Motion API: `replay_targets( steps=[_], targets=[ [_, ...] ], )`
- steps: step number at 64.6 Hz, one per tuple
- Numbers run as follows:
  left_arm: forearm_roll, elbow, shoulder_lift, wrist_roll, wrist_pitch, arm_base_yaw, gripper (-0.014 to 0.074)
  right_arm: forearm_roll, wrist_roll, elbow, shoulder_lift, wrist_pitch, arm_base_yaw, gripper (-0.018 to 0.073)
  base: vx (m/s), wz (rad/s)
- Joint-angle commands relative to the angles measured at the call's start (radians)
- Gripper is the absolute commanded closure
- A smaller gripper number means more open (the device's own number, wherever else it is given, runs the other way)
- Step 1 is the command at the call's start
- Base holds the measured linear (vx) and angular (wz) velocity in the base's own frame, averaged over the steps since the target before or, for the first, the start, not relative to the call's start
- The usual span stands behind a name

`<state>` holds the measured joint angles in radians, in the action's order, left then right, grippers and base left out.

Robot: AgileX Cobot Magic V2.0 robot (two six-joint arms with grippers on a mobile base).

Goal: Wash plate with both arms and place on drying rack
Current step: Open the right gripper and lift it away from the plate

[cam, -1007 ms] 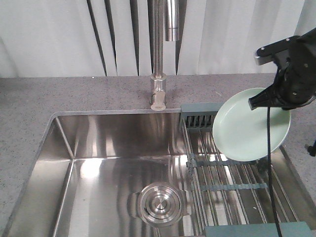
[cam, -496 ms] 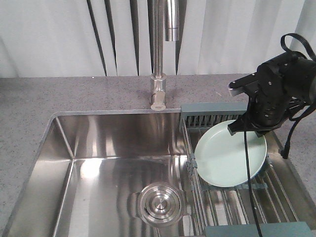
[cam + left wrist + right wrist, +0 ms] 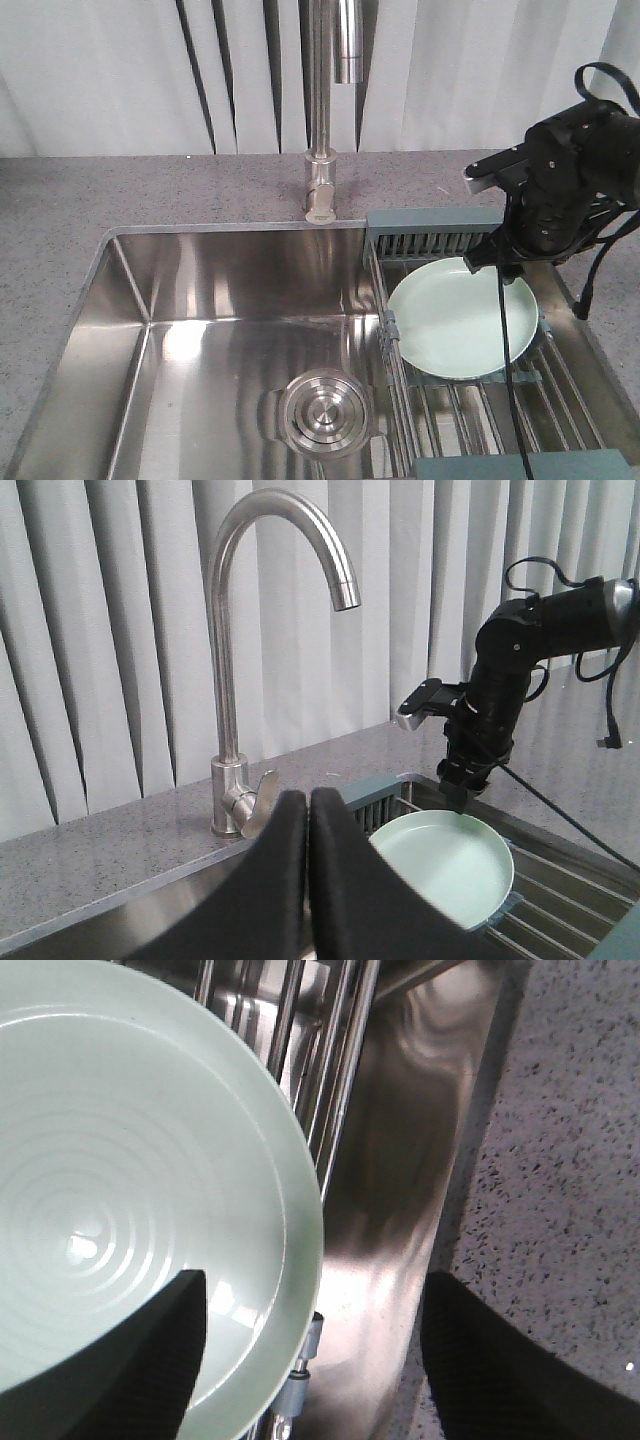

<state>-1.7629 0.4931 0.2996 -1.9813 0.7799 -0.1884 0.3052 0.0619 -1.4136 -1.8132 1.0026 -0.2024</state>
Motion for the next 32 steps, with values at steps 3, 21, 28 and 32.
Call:
replay_targets(
  steps=[3,21,28,32],
  targets=[
    [-0.020,0.023,0.011,0.001,-0.031,0.001,0.0602,-0.034,-0.062,-0.030,0.136,-0.025,-0.001,0.0174,0.00,0.00],
    [-0.020,0.023,0.011,-0.007,-0.031,0.001,0.0602,-0.418,-0.349,0.031,0.435,-0.073,-0.001,0.0574,0.00,0.00],
    [-0.020,0.023,0.011,-0.007,-0.031,0.001,0.0602,-0.582,-0.466,0.156,0.610,-0.139,-0.001,0.0568,0.00,0.00],
    [-0.020,0.023,0.011,-0.007,-0.031,0.001,0.0602,-0.638,-0.526,0.232,0.702,-0.181,-0.001,0.0569,0.00,0.00]
  ],
)
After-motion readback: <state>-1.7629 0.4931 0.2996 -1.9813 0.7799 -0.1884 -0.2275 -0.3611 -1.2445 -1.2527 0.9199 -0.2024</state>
